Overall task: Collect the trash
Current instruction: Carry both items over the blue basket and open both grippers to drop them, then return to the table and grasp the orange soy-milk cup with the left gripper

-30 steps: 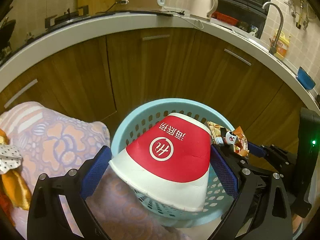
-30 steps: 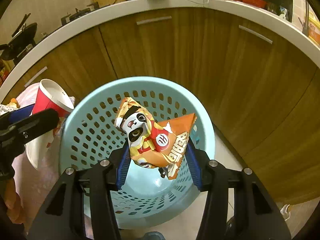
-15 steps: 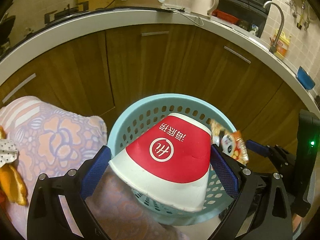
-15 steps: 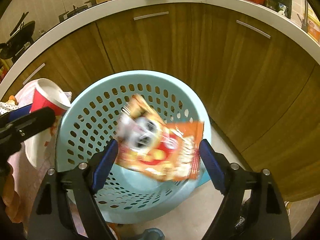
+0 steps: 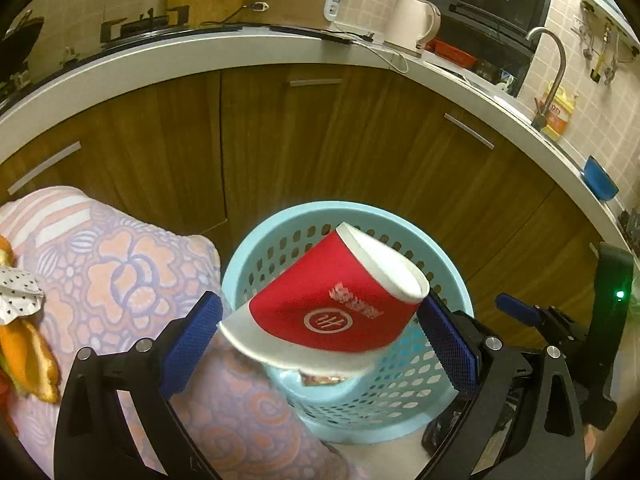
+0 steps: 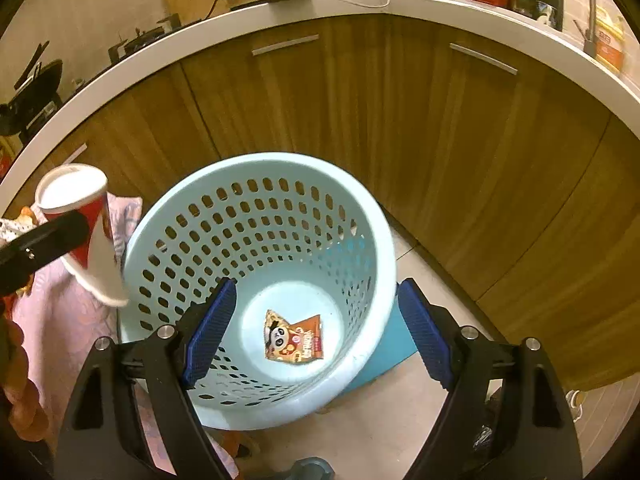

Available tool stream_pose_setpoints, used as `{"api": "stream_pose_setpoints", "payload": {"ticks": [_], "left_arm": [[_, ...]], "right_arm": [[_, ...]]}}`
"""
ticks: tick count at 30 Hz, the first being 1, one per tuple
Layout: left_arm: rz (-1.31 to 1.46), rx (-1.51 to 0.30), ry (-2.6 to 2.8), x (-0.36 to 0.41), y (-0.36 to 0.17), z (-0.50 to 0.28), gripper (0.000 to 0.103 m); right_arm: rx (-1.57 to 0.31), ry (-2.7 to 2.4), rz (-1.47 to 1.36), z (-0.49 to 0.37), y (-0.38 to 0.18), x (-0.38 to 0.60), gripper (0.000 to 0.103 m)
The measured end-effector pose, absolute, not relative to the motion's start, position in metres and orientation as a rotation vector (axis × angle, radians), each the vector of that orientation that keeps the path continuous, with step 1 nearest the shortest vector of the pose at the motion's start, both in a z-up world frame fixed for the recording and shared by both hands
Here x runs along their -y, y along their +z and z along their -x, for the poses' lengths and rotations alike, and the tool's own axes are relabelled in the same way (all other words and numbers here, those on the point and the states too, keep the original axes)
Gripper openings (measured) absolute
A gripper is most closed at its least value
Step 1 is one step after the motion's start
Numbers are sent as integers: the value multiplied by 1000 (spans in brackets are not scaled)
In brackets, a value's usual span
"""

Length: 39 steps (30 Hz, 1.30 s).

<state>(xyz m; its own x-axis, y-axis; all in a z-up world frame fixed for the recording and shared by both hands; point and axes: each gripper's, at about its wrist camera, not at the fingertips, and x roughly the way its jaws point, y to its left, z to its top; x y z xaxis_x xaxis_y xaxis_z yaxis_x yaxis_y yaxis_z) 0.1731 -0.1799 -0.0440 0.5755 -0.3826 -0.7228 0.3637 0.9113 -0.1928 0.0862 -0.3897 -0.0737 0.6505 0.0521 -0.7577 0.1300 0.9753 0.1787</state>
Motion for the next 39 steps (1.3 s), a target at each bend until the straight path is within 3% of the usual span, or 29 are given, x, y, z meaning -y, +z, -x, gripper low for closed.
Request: {"api": "stream_pose_setpoints", "payload": {"ticks": [13,27,33,39], "left_arm": [[74,-858,-465,172,-45,-172,95],[156,-639,-305,78,19,-84,94],[184,-563,-57,6,37,-35,94],[258,-513,223,-75,34,9,94]], "right_arm": [[-836,-47,-238,-78,-63,390,79],[-663,183,-124,-53,-5,296,78],[-596,315,-87,-38,12,229,70],[-588,445,-91,-26,6,164,56]]}}
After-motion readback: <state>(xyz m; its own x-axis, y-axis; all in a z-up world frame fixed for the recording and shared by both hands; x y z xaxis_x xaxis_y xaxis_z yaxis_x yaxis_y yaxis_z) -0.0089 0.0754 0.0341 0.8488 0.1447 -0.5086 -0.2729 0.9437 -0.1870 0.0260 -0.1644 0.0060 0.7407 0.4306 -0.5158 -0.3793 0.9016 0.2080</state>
